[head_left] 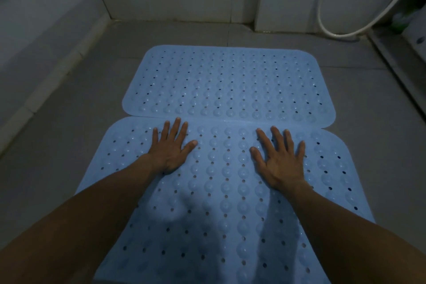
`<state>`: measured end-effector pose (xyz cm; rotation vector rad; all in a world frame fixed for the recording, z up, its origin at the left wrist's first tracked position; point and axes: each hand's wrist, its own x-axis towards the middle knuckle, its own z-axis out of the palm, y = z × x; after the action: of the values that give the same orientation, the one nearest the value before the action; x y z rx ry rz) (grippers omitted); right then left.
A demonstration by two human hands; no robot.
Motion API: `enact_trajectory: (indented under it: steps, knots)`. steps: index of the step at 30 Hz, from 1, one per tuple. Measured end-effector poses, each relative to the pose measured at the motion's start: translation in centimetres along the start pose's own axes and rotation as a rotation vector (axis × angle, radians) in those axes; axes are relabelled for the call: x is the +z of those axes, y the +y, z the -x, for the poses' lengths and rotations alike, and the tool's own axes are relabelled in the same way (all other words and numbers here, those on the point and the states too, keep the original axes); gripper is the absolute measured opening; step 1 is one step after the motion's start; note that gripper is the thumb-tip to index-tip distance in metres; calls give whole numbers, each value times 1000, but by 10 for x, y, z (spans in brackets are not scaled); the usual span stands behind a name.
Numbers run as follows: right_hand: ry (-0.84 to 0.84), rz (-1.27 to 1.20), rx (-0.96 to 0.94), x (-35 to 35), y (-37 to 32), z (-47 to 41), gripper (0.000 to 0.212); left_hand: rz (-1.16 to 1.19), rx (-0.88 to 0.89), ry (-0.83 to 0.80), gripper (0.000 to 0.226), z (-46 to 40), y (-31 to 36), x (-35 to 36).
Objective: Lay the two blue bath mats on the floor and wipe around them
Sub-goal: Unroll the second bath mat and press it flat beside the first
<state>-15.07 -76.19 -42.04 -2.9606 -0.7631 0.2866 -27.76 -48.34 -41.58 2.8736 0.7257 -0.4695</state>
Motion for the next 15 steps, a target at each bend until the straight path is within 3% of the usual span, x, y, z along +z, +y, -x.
enact_trajectory:
  steps: [15]
  knots:
    - [3,79,14,-3,-6,2,67,112,84,-38,73,3,-12,-9]
